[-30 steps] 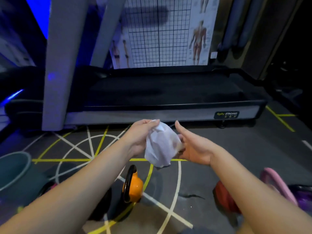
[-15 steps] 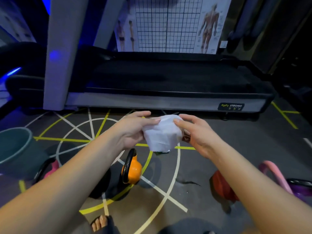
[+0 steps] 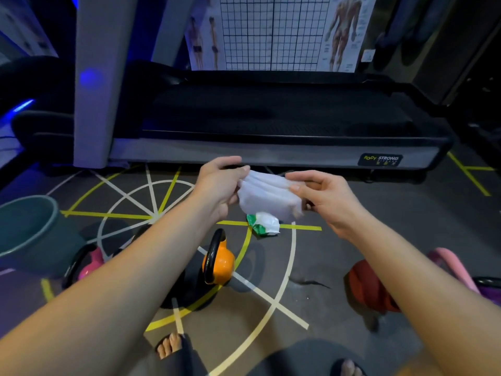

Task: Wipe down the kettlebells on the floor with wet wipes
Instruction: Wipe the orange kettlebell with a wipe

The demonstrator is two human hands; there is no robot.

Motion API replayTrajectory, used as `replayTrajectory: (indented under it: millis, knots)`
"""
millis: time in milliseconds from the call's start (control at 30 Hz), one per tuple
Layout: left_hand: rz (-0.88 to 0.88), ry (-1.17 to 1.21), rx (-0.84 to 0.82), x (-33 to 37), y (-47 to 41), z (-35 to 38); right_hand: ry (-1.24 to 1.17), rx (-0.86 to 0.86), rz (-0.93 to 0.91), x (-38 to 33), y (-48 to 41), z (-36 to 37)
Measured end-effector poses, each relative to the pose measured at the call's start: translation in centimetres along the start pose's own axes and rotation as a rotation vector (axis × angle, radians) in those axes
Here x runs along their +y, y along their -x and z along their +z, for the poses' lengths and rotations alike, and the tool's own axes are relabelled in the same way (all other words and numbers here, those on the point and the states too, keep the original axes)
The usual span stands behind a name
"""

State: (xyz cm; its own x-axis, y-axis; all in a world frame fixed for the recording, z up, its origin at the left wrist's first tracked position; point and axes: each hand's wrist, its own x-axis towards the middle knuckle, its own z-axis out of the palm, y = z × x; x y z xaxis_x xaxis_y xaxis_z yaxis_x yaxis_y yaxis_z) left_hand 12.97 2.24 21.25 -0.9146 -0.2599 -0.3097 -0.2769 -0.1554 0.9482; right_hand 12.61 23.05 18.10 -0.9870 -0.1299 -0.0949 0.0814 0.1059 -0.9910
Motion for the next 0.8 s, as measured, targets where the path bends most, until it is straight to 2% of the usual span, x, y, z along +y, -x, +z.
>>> replayTrajectory:
  millis: [100, 267, 367, 467, 800]
  knots:
    - [0.001, -0.073, 0.016, -0.8, -0.5, 0.6, -0.026, 0.070, 0.004, 0.4, -0.3, -0.2]
    - [-0.090, 0.138, 0.014, -1.0, -0.4, 1.4, -0.182, 0.122, 0.023, 0.0, -0.6, -0.1]
    - [-0.192, 0.173, -0.167, -0.4, -0.1, 1.6, -0.285, 0.160, 0.002, -0.3, -0.5, 0.0]
    - [-0.300, 0.083, -0.331, -0.6, 0.5, 2.0, -0.327, 0.174, -0.003, -0.5, -0.5, 0.3]
    - [-0.472, 0.081, -0.310, -0.2, 1.0, 1.0, -0.356, 0.166, -0.031, -1.5, -0.3, -0.6]
